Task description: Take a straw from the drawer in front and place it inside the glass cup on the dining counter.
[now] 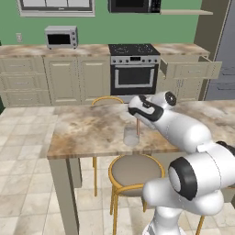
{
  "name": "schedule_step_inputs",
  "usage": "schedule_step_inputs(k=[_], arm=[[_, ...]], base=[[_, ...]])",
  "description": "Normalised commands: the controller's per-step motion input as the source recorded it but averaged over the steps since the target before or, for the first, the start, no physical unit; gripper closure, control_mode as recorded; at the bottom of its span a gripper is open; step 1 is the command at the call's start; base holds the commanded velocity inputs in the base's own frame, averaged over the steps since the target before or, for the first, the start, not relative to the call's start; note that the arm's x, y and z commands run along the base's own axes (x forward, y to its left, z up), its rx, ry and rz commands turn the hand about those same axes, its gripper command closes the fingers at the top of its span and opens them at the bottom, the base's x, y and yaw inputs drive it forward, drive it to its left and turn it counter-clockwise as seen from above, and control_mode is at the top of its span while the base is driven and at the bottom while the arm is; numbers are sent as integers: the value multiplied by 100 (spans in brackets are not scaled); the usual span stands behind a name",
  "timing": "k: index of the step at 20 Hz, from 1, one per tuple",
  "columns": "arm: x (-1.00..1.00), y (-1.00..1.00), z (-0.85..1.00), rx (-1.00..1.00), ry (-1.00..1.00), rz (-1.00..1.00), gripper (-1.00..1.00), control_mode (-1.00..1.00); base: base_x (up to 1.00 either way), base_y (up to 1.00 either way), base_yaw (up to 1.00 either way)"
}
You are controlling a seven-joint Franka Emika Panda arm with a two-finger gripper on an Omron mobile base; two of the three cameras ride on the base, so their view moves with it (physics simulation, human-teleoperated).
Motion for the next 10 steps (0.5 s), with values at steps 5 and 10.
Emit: schedule_step_inputs(k=[5,10], arm=[[0,0,-7,0,8,-5,100,-100],[0,0,-8,0,9,-5,100,-100]], base=[[0,0,0],[0,0,0]])
